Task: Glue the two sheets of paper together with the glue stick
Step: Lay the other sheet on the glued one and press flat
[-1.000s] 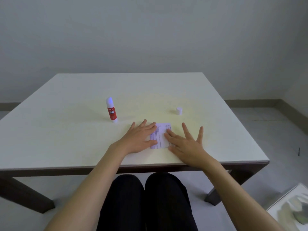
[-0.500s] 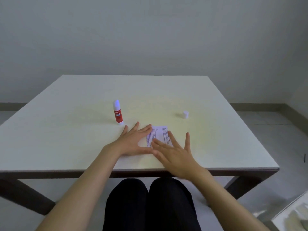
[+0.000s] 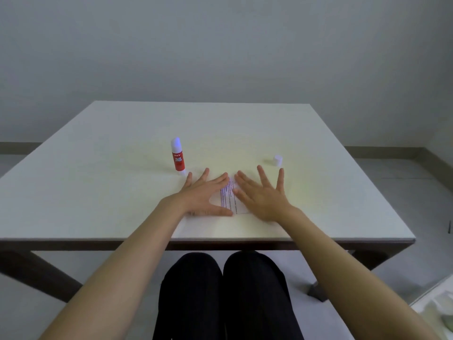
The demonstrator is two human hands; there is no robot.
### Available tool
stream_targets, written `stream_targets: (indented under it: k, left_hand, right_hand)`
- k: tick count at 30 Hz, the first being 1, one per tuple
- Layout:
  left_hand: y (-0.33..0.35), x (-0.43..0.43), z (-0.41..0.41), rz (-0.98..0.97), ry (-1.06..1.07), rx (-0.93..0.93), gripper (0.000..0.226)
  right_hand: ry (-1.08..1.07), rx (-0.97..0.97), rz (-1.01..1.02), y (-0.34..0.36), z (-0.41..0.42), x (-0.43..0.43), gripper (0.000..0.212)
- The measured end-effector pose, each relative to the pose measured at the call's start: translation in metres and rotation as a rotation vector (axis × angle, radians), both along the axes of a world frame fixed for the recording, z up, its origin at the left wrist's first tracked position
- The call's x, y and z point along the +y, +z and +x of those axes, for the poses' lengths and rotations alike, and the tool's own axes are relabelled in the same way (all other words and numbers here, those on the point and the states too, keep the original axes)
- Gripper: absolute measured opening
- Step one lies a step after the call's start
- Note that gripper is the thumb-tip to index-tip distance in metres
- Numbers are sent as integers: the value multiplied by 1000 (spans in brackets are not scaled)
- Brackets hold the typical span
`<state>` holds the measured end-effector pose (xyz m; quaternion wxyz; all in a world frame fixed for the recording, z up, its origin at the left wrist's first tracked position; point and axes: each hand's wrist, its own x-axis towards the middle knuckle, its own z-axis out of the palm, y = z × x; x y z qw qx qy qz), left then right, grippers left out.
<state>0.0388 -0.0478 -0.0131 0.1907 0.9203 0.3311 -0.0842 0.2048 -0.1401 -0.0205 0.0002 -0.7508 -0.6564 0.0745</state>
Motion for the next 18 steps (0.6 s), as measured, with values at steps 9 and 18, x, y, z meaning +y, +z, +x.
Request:
stream_targets:
  k: [9,18]
  left_hand:
    - [-3,3,-3,-42,14,-30,101]
    - [-5,6,-3,-77,1,7,100]
  right_hand:
    - [178,21,82,-15,-14,-30,75]
    - [180,-33,132,-18,-21,-39,87]
